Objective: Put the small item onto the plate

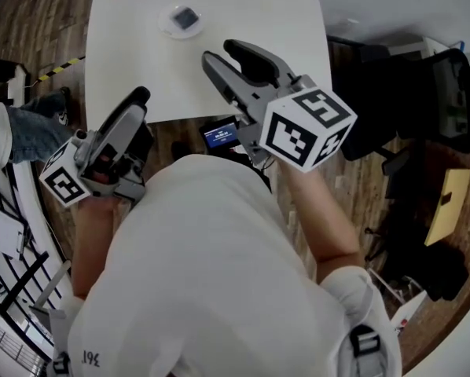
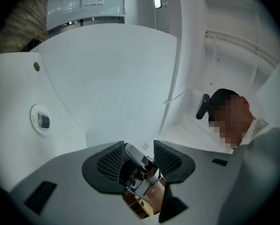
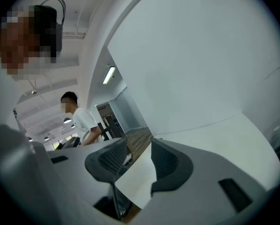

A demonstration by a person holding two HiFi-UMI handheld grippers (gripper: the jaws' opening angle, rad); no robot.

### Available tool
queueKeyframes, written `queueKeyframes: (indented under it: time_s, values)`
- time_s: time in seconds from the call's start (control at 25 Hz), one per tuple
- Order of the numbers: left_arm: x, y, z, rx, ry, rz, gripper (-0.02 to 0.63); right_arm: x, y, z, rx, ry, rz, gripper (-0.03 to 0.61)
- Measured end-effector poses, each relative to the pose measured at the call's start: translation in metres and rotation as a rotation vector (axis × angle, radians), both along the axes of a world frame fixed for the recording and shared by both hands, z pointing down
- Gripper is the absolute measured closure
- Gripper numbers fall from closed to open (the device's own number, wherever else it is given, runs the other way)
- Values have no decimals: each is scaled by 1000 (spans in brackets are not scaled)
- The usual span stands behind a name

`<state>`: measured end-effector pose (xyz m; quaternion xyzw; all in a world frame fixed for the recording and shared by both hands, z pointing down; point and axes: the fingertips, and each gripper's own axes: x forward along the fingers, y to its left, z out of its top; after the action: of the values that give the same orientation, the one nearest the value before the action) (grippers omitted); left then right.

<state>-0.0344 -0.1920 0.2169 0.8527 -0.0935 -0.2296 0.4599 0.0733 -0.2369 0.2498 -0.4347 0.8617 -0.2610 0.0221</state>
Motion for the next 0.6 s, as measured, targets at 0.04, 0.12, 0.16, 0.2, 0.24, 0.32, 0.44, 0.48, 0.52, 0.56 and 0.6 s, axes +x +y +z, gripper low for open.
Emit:
queueKeyframes:
  time_s: [0.04, 0.12, 0.16, 0.2, 0.24, 0.32, 0.44, 0.48, 0.52, 0.56, 0.6]
  values:
    - [1, 0, -2, 3, 5, 2, 414, 1, 1, -2, 4, -1, 2, 425]
    - [2, 2, -5, 7, 11, 8, 414, 4, 4, -5, 8, -1, 10, 475]
    - [2, 3, -7, 8, 13, 12, 414, 5, 6, -8, 9, -4, 15, 504]
    - [2, 5, -9, 10, 15, 14, 414, 5, 8, -11, 10, -9, 18, 533]
    - [1, 7, -11, 13, 17, 16, 414, 5, 11, -14, 11, -17, 20, 563]
    - [1, 12, -15, 19, 21, 23, 414, 6, 17, -21, 10, -46, 20, 577]
    - [4, 18, -15, 19, 22, 35, 414, 9, 24, -29, 4, -104, 21, 577]
    - [5, 19, -14, 17, 21, 38, 414, 11, 25, -31, 3, -117, 23, 577]
    - [6, 20, -13, 14, 20, 40, 414, 13, 26, -32, 3, -125, 27, 577]
    - [8, 20, -13, 11, 20, 42, 414, 16, 26, -32, 3, -131, 31, 578]
    - [9, 20, -12, 9, 19, 44, 414, 18, 25, -32, 3, -135, 35, 578]
